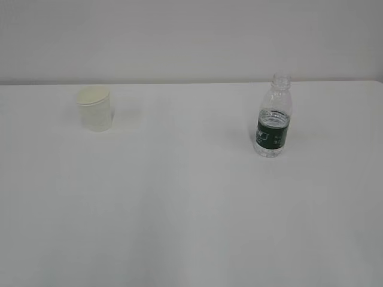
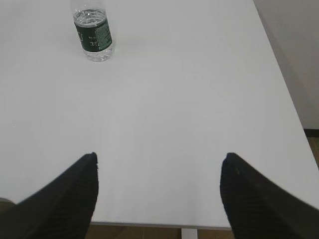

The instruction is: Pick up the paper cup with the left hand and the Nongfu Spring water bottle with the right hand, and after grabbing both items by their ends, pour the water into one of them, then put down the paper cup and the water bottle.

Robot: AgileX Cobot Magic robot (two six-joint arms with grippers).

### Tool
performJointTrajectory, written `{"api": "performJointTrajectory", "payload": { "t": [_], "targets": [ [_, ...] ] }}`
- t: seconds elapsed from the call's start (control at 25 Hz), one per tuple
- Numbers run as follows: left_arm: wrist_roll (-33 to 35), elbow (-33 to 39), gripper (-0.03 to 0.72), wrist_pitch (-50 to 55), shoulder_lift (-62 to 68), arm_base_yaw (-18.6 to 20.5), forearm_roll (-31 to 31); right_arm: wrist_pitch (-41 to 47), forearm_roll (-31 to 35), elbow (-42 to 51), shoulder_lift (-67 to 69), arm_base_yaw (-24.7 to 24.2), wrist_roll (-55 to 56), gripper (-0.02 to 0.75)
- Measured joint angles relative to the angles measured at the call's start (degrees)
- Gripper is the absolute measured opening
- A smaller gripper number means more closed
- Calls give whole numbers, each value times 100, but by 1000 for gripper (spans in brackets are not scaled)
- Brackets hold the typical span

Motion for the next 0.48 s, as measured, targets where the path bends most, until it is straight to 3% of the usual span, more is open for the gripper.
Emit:
{"api": "performJointTrajectory", "payload": {
  "t": [0.48],
  "targets": [
    [0,0,470,0,0,0,0,0,0,0,0,0,0,575]
  ]
}}
